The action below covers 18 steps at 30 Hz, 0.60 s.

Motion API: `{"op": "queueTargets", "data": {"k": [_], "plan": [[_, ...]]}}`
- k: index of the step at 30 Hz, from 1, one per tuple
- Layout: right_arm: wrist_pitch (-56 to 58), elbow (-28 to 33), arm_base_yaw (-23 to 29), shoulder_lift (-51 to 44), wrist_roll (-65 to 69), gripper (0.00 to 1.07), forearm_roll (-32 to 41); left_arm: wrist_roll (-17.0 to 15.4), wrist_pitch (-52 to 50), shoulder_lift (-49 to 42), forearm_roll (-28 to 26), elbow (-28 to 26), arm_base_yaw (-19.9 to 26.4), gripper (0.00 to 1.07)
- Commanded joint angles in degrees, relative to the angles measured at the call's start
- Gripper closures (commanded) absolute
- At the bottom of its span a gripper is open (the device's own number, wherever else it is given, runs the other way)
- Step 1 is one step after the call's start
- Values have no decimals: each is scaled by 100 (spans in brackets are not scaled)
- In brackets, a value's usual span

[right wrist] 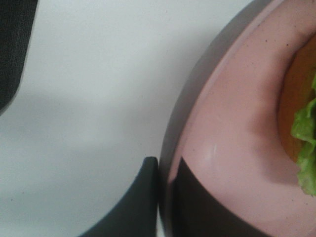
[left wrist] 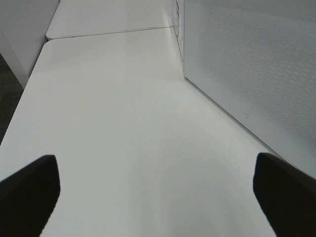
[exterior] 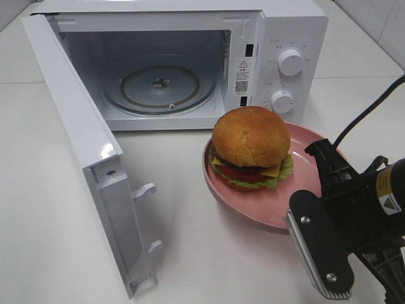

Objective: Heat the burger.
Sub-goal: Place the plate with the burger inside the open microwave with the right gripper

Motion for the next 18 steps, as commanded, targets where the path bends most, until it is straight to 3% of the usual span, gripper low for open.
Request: {"op": "queueTargets", "data": {"k": [1, 18], "plan": [[-533, -309, -11, 281, -229, 107, 52, -11, -23, -109, -6, 6, -40, 7], [-882, -1358, -11, 1358, -751, 107, 160, -11, -23, -109, -6, 6, -40, 7]]}}
